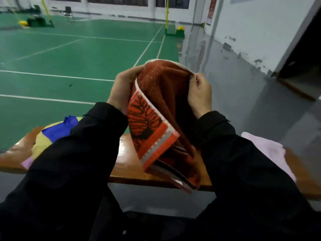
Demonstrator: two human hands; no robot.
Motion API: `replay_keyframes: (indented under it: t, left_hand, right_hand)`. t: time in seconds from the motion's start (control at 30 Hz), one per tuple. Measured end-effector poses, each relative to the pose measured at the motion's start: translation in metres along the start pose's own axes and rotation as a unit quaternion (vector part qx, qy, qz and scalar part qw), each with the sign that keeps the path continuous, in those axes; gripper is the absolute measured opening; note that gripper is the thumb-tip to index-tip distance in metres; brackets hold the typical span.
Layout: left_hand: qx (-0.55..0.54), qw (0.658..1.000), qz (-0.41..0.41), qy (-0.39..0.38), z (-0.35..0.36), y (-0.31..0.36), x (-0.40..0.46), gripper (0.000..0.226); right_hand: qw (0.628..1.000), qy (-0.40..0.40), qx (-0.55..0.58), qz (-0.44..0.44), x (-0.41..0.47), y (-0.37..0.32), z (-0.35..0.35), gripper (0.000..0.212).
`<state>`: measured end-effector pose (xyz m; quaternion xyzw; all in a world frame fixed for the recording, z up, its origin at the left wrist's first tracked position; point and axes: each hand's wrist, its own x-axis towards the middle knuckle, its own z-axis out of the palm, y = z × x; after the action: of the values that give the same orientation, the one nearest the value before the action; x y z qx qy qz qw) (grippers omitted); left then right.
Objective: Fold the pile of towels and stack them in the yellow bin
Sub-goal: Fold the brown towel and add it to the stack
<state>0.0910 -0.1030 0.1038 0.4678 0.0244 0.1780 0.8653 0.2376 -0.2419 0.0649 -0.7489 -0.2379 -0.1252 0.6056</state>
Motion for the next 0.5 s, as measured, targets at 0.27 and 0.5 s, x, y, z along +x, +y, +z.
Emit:
replay_keyframes:
  t: [0.27,0.5]
  left_hand:
    - [0.099,0.964,-0.246,0.0,0.005,-0.108,-0.018,0.057]
    - [0.083,0.973,-0.209,-0.042,0.027,-0.135,-0.022,0.056]
  right_hand:
    - [0.974,-0.177,-0.042,-0.137,0.009,-0.031,-0.026,0.003]
    - [0.981,-0.158,-0.082,-0.074,-0.027,0.024,-0.047,0.036]
